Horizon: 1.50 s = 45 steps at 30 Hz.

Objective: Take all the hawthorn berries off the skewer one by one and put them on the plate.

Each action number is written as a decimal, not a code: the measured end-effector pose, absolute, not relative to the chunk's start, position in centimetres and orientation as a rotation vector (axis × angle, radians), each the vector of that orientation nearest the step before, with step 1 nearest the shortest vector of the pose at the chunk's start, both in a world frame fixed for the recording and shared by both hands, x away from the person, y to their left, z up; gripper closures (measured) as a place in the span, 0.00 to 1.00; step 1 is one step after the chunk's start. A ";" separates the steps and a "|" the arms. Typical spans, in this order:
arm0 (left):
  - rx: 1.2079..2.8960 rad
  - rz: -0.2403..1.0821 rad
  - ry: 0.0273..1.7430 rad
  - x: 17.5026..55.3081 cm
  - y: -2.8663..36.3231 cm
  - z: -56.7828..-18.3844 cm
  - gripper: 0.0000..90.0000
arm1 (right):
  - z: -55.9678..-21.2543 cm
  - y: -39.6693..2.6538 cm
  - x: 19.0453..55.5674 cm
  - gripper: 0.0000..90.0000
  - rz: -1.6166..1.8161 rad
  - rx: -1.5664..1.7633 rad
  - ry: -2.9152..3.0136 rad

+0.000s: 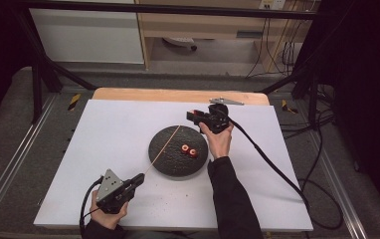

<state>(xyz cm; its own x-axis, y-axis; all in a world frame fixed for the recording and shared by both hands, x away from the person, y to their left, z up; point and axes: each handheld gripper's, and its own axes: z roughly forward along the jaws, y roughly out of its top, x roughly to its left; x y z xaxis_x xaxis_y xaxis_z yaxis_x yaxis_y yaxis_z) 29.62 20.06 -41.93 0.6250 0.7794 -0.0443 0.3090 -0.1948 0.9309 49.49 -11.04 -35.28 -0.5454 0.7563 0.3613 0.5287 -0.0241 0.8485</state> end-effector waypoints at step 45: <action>1.781 0.538 0.898 29.8 20.1 -42.1 0.98 | -43.0 -10.1 48.5 0.51 1.411 1.370 2.209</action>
